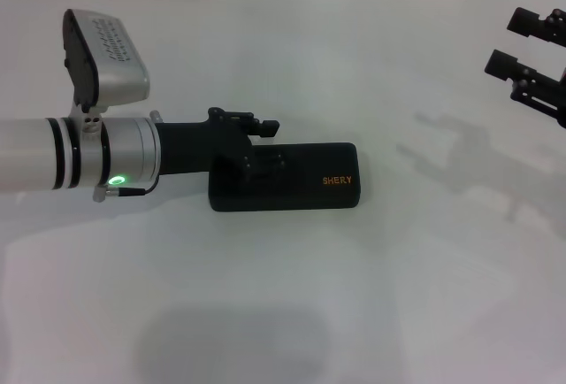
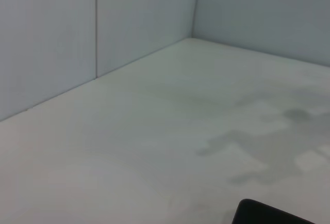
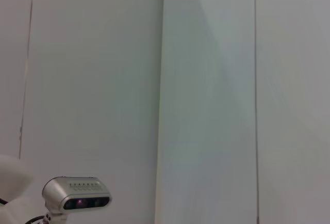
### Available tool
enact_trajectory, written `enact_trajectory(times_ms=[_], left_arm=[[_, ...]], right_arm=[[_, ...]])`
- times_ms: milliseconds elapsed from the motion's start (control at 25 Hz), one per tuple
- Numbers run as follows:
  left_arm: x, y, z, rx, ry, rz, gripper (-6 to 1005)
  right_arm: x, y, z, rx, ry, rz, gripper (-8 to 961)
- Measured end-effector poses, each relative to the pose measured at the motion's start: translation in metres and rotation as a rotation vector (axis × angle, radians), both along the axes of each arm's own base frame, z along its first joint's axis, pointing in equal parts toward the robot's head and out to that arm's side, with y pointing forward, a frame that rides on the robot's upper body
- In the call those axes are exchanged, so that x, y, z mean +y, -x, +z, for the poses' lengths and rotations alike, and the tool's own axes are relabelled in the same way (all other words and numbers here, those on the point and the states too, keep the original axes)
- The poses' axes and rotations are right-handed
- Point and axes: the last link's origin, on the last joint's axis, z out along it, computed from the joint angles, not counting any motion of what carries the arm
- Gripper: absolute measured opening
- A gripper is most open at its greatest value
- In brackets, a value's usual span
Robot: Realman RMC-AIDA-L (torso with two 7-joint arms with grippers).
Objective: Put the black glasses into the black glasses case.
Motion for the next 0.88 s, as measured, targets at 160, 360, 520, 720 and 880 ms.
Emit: enact_trajectory(times_ms=[160,360,520,720,880], left_arm=[[-0.005,-0.009,0.005,-0.094,-0.029,-0.055,534],[-0.037,-0.033,0.032,-0.365,-0.049,-0.296,534],[-0.052,-0.033,0.051,-0.442,-0.027,-0.368,533],[-0.074,-0.004,0.072,-0.424,-0.031,-0.331,601],[-0.085,0.008,0.076,-0.402,-0.046,-0.311,692]], right_arm=[[0.000,0.003,-0.004,-0.012,0.020,0.015,562],[0.007,0.026,-0.031,-0.091,0.141,0.085,560],[0.008,0.043,-0.058,-0.147,0.250,0.123,567],[0.009,0.065,-0.087,-0.178,0.368,0.185,670],[0.001,0.072,-0.095,-0.165,0.368,0.258,781]])
